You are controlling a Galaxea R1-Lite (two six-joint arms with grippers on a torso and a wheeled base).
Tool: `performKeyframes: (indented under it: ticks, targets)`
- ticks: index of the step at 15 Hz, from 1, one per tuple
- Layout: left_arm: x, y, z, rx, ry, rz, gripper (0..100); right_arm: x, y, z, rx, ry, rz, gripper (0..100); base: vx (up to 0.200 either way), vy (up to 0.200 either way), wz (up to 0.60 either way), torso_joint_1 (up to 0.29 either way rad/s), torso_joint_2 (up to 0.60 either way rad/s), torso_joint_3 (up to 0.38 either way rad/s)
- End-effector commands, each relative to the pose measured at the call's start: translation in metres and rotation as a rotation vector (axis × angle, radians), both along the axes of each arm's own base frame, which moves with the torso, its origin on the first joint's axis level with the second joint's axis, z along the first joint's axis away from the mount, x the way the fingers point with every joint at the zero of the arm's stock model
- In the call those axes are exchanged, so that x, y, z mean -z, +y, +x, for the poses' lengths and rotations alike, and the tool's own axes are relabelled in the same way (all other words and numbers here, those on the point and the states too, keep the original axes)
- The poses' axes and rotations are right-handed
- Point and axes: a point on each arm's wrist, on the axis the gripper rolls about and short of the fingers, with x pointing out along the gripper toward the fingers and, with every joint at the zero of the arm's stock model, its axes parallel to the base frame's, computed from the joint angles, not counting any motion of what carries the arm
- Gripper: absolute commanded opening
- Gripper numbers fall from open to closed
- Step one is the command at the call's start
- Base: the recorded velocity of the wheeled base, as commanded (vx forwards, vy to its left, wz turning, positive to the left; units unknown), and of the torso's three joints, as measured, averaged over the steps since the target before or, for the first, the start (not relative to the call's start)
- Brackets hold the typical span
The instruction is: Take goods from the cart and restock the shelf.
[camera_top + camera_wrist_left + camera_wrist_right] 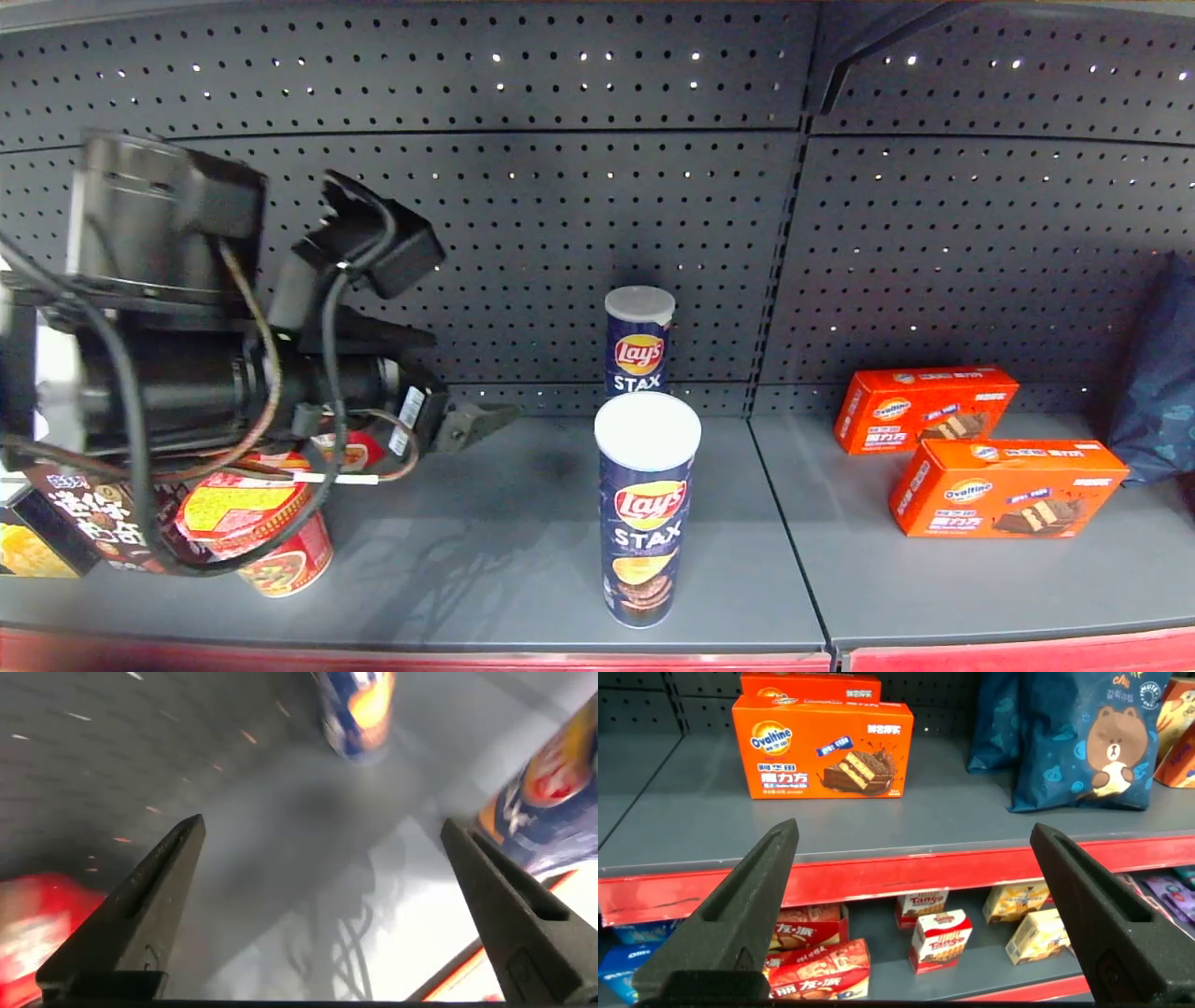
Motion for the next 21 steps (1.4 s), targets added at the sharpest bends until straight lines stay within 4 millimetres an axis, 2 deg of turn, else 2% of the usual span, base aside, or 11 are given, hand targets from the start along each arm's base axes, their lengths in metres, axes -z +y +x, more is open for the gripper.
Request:
performKeyframes:
  ticks: [1, 2, 3, 4, 7, 9, 12, 15, 16, 19, 21]
  targets:
    - [-0.043, 0.036, -0.064, -0.091, -0.19, -0.086, 100, 0.0, 0.0, 0.0, -0.001, 0.001, 0.0, 100, 0.0, 0.0, 0.0, 0.0, 0.0, 0.0]
    - [-0.045, 0.041, -0.075, -0.11, -0.209, -0.104, 100, 0.0, 0.0, 0.0, -0.001, 0.001, 0.0, 100, 0.0, 0.0, 0.0, 0.0, 0.0, 0.0]
    - [-0.053, 0.058, -0.107, -0.163, -0.279, -0.16, 100, 0.0, 0.0, 0.0, -0.001, 0.0, 0.001, 100, 0.0, 0.0, 0.0, 0.0, 0.0, 0.0]
    - [-0.056, 0.069, -0.128, -0.196, -0.325, -0.195, 100, 0.0, 0.0, 0.0, -0.001, 0.0, 0.001, 100, 0.0, 0.0, 0.0, 0.0, 0.0, 0.0]
    - [-0.043, 0.101, -0.185, -0.307, -0.443, -0.247, 100, 0.0, 0.0, 0.0, -0.001, 0.001, 0.0, 100, 0.0, 0.0, 0.0, 0.0, 0.0, 0.0]
    - [-0.026, 0.116, -0.219, -0.391, -0.521, -0.261, 100, 0.0, 0.0, 0.0, -0.001, 0.001, 0.0, 100, 0.0, 0.0, 0.0, 0.0, 0.0, 0.0]
    - [0.011, 0.123, -0.256, -0.525, -0.591, -0.251, 100, 0.0, 0.0, 0.0, -0.001, 0.0, 0.001, 100, 0.0, 0.0, 0.0, 0.0, 0.0, 0.0]
    - [0.059, 0.125, -0.293, -0.588, -0.56, -0.243, 100, 0.0, 0.0, 0.0, 0.001, 0.001, 0.0, 100, 0.0, 0.0, 0.0, 0.0, 0.0, 0.0]
    - [0.073, 0.125, -0.299, -0.596, -0.536, -0.254, 100, 0.0, 0.0, 0.0, 0.001, 0.0, 0.003, 100, 0.0, 0.0, 0.0, 0.0, 0.0, 0.0]
    - [0.077, 0.124, -0.292, -0.595, -0.535, -0.299, 100, 0.0, 0.0, 0.0, 0.001, 0.001, 0.0, 100, 0.0, 0.0, 0.0, 0.0, 0.0, 0.0]
    - [0.096, 0.123, -0.274, -0.594, -0.572, -0.339, 100, 0.0, 0.0, 0.0, 0.001, -0.001, 0.006, 100, 0.0, 0.0, 0.0, 0.0, 0.0, 0.0]
